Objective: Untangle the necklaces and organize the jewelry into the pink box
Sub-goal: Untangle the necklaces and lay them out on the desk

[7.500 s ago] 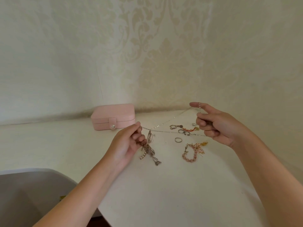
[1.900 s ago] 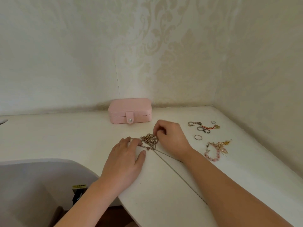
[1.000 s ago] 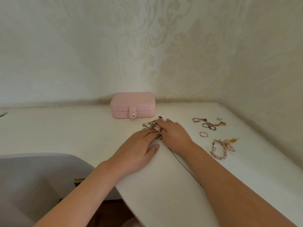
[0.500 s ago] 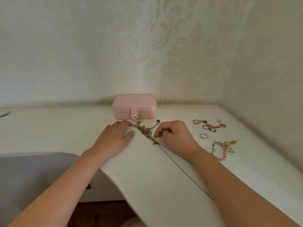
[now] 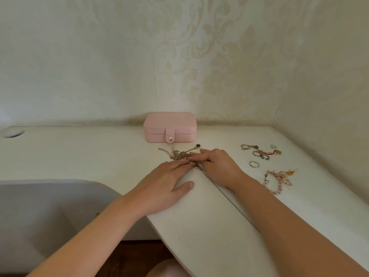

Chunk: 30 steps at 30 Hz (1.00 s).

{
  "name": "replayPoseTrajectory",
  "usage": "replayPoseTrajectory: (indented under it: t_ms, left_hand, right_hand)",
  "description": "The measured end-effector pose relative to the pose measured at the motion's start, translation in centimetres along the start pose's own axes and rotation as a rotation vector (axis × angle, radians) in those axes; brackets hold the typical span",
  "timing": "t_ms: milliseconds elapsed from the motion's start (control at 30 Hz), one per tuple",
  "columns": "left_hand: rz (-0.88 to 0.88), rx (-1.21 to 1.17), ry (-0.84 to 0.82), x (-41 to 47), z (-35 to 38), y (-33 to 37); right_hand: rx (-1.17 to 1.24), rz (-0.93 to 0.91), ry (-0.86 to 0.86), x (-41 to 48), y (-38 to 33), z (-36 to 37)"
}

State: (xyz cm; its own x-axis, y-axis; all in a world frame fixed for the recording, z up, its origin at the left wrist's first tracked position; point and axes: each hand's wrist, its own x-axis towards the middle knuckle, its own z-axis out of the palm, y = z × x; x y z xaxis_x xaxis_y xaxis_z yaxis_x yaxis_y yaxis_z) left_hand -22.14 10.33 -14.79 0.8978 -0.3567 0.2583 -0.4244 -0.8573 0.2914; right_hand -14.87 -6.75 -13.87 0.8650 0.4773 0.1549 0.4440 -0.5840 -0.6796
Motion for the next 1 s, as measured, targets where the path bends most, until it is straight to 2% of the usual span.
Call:
replayPoseTrajectory:
  t_ms: [200,400,533,700,767,867,933,1000]
  left_hand:
    - [-0.058,0.038,0.02,0.0,-0.2,0.0]
    - [-0.117,0.004,0.037,-0.2,-0.2,0.1]
    - [-0.135,-0.009,0.029,-0.1,-0.1,-0.2]
    - [-0.161,-0.034,0.041,-0.1,0.0,-0.7]
    - [-0.158,-0.039,0.049,-0.2,0.0,-0.7]
    - [-0.157,-0.049,0.062,-0.4,0.0,-0.6]
    - [-0.155,-0.056,0.062,-0.4,0.0,-0.7]
    - [-0.146,-0.055,0.061,-0.5,0.0,-0.7]
  right_hand:
    - [-0.216,0.055,0.003,0.2,0.6,0.0]
    - [-0.051,0.115,0.14,0.3,1.2,-0.1]
    - [-0.004,0.081,0.129,0.1,1.0,-0.4]
    - [-0.333,-0.001,-0.002,0.2,0.6,-0.2]
    - [-0.244,0.004,0.035,0.0,0.4,-0.3]
    - [-0.033,-0.011,0.178,-0.2,0.3,-0.6]
    - [0.006,0.017,0.251,-0.3,-0.1,-0.6]
    - [-0.043,0.076,0.235,-0.4,-0.6,-0.4]
